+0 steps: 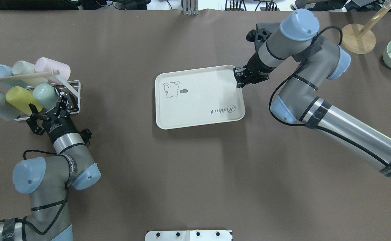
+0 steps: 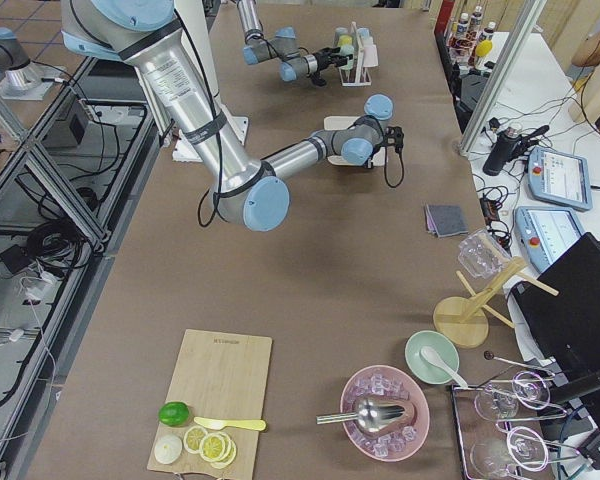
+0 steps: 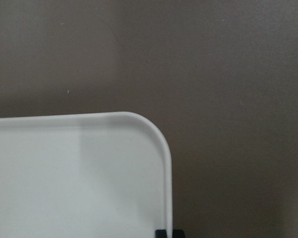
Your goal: Pick up and place green cup on tray
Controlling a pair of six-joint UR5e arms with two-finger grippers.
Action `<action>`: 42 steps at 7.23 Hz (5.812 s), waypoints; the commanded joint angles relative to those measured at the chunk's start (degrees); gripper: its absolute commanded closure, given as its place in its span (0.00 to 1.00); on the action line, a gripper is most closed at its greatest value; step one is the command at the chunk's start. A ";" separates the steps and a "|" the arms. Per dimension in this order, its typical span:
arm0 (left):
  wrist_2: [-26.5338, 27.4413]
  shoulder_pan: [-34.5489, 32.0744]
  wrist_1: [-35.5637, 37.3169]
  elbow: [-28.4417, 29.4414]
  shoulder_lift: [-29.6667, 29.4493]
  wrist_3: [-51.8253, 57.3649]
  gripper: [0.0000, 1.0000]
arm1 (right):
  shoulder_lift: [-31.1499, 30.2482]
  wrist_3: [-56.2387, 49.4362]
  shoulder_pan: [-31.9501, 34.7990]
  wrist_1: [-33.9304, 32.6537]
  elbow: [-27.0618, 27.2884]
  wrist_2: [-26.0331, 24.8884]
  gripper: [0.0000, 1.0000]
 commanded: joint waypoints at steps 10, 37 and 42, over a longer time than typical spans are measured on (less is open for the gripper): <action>0.66 -0.14 -1.14 3.82 -0.60 2.67 0.09 | -8.89 -17.90 16.22 -12.98 4.63 4.13 0.00; 0.39 -2.08 -13.00 -11.99 5.90 17.07 0.92 | -35.27 -64.94 47.22 -23.24 6.40 4.32 0.00; 0.22 -1.90 -32.12 -18.93 8.45 25.17 0.92 | -35.36 -64.85 47.22 -23.33 6.32 3.71 0.00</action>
